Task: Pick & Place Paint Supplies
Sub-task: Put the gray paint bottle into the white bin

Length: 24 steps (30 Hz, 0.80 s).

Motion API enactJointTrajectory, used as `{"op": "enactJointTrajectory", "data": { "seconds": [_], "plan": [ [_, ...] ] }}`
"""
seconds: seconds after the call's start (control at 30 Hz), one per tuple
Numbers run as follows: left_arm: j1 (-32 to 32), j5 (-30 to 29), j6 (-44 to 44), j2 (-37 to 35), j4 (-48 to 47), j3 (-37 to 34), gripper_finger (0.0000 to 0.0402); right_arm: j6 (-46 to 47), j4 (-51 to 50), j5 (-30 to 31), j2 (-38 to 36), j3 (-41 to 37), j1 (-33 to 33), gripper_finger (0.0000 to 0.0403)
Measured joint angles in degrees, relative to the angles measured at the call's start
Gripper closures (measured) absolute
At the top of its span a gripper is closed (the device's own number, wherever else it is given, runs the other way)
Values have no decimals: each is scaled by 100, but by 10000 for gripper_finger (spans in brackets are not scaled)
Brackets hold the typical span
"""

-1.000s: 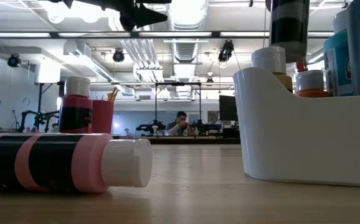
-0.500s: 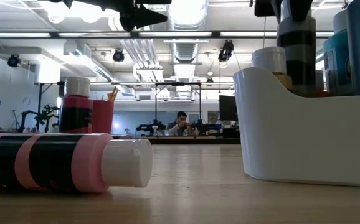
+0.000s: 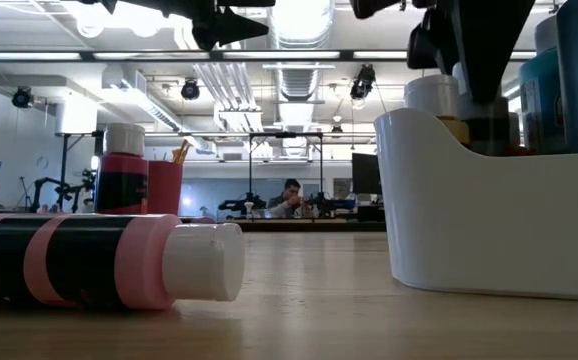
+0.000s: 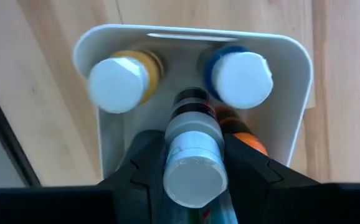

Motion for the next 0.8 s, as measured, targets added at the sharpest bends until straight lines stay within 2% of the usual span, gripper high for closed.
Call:
{"op": "enactJointTrajectory", "data": {
  "seconds": [0.43, 0.8],
  "plan": [
    [0, 0, -24, 2, -2, 0, 32, -128, 305, 125, -2, -481, -159, 282],
    [0, 17, -110, 2, -2, 0, 32, -383, 400, 136, -2, -509, -215, 282]
  ]
}}
